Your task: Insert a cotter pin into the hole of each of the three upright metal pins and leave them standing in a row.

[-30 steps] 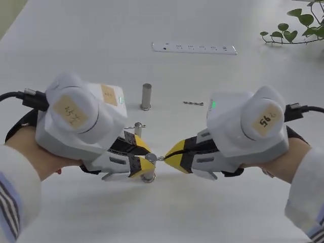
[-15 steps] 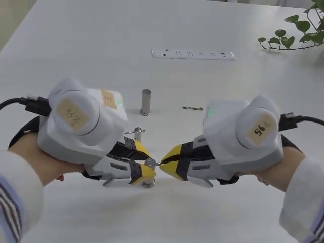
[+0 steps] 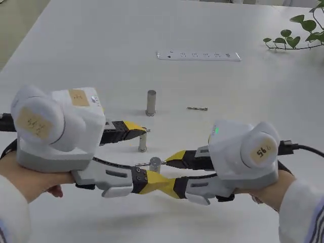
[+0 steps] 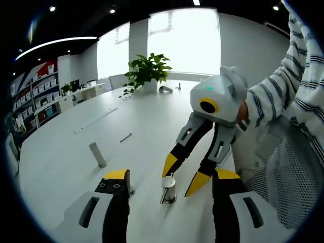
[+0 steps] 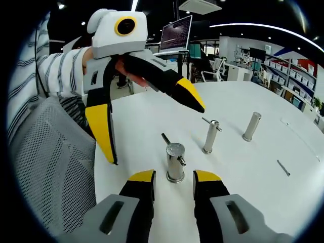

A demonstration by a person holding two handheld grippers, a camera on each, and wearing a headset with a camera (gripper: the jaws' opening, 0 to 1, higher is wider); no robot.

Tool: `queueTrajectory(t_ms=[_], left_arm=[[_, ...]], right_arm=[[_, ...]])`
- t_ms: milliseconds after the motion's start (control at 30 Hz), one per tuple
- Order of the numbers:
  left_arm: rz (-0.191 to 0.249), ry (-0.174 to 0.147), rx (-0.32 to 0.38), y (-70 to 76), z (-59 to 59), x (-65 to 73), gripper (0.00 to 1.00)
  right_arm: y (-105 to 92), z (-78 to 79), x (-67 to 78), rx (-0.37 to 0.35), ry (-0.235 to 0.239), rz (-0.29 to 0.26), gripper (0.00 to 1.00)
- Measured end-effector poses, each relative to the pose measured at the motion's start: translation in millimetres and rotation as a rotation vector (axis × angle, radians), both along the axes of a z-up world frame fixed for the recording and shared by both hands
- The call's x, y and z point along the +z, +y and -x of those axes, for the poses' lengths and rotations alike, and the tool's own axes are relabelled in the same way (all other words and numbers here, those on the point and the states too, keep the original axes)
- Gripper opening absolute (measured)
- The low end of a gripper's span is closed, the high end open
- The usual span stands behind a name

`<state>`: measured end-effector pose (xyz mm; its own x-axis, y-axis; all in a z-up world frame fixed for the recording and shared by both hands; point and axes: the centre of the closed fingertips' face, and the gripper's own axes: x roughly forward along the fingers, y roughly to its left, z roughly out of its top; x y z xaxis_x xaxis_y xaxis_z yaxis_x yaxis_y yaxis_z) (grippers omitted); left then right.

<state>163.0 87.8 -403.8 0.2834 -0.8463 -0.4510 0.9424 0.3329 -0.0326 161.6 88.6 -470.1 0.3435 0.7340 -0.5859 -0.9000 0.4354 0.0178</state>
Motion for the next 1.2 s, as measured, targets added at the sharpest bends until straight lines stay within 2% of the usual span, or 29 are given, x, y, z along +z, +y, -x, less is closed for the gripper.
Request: queueTrajectory(t_ms=[133, 167, 367, 400, 533, 867, 933, 1133, 1200], left_arm=[[0.011, -0.002, 0.040, 7.2, 3.9, -1.6, 0.74], [0.019, 0.007, 0.066, 11.0, 5.0, -2.4, 0.75], [0.165, 0.054, 0.197, 22.6, 8.8, 3.0, 0.99], [0.179, 0.063, 0.204, 23.9, 10.4, 3.4, 0.99], [0.221, 0.068, 0.251, 30.9, 9.7, 5.1, 0.99], [0.187, 0.095, 0.271, 31.5, 20.5, -6.5, 0.99], [0.186, 0.106, 0.271, 31.4, 22.9, -7.8, 0.99], [0.171, 0.109, 0.285, 36.1, 24.5, -10.5, 0.99], [0.172, 0.110, 0.287, 36.9, 24.8, -10.4, 0.99]], right_arm=[[5.1, -1.3, -1.2, -0.004, 0.010, -0.042, 0.30], [6.4, -2.3, -1.3, -0.009, 0.010, -0.055, 0.32], [9.9, -3.3, -0.2, -0.019, 0.019, -0.099, 0.37], [10.4, -3.5, -0.3, -0.016, 0.018, -0.100, 0.38], [12.9, -3.7, -1.6, -0.015, 0.020, -0.112, 0.44], [24.3, -4.2, -12.2, -0.012, 0.042, -0.139, 0.40], [25.2, -4.5, -13.3, -0.008, 0.030, -0.139, 0.37], [24.4, -2.8, -19.7, 0.005, 0.021, -0.121, 0.30], [23.8, -3.6, -20.1, 0.005, 0.005, -0.115, 0.29]])
